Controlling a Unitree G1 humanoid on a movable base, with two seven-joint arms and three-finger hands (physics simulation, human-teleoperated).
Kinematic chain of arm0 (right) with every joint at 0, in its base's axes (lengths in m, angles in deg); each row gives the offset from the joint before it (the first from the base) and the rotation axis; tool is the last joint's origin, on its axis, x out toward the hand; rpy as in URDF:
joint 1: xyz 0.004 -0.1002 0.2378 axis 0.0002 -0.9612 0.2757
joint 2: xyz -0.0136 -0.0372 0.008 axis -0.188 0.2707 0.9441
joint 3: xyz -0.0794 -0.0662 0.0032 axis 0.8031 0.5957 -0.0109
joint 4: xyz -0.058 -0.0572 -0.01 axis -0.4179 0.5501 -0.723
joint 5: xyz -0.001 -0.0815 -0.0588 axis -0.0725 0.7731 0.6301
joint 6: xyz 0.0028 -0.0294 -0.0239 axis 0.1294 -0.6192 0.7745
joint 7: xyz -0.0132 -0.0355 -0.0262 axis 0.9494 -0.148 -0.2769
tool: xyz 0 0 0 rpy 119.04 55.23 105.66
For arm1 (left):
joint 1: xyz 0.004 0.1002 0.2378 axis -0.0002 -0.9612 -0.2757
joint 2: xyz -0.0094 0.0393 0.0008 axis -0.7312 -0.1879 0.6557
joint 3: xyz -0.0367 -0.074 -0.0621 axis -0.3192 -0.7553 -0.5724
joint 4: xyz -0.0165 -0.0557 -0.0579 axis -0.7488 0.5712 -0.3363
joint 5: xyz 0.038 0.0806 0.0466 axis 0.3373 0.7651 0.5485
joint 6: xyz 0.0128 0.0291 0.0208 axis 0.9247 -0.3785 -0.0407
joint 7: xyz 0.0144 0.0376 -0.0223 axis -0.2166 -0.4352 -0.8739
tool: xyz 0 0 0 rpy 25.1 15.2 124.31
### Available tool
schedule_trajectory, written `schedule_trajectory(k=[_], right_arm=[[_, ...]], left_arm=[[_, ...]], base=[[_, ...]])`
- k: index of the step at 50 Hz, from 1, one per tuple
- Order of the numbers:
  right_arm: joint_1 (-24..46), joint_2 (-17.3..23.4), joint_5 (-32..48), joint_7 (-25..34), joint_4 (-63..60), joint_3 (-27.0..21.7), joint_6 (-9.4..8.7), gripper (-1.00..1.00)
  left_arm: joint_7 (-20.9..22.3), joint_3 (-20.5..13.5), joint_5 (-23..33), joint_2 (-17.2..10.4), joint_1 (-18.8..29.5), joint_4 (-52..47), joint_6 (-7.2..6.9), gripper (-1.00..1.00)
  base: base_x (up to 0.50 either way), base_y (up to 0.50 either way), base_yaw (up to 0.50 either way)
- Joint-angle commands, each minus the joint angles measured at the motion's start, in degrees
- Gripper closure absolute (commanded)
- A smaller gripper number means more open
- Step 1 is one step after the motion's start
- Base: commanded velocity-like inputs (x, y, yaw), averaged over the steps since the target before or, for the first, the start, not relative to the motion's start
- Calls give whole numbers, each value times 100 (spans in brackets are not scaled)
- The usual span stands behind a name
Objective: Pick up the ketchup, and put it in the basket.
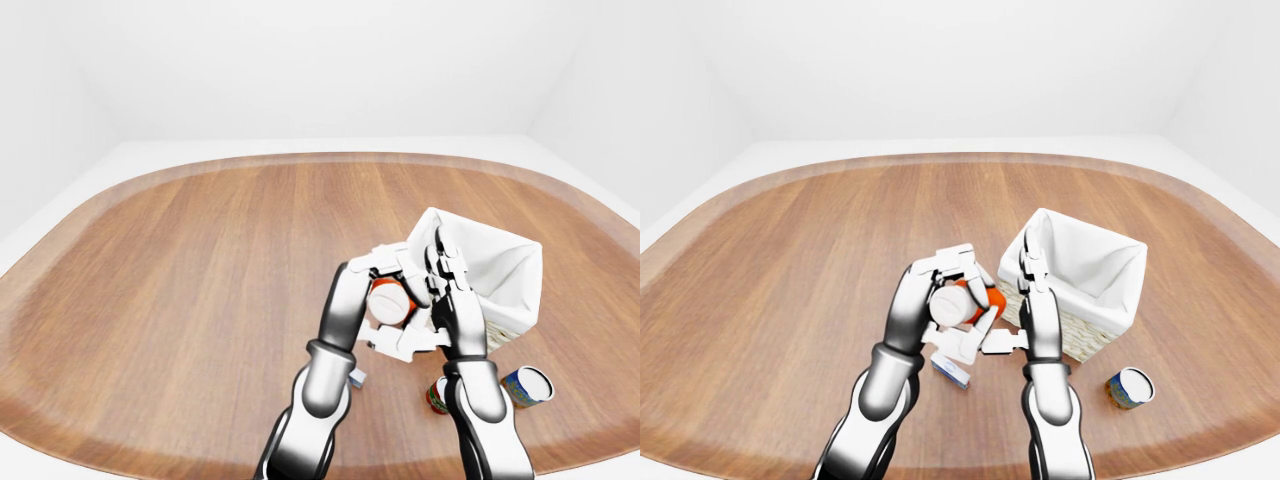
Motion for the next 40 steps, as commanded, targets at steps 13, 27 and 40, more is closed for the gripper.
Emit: schedule_trajectory(k=[13,27,40], right_arm=[[-62,-2,5,20,-154,-42,0,-100],[-112,-3,38,20,-117,-55,0,100],[-78,-5,96,-34,-20,-21,0,100]], left_arm=[[-508,839,-75,152,-99,87,0,100],[-535,957,-32,87,-157,-48,0,-100],[-549,951,-26,57,-153,-118,0,-100]], base=[[0,0,0],[0,0,0],[0,0,0]])
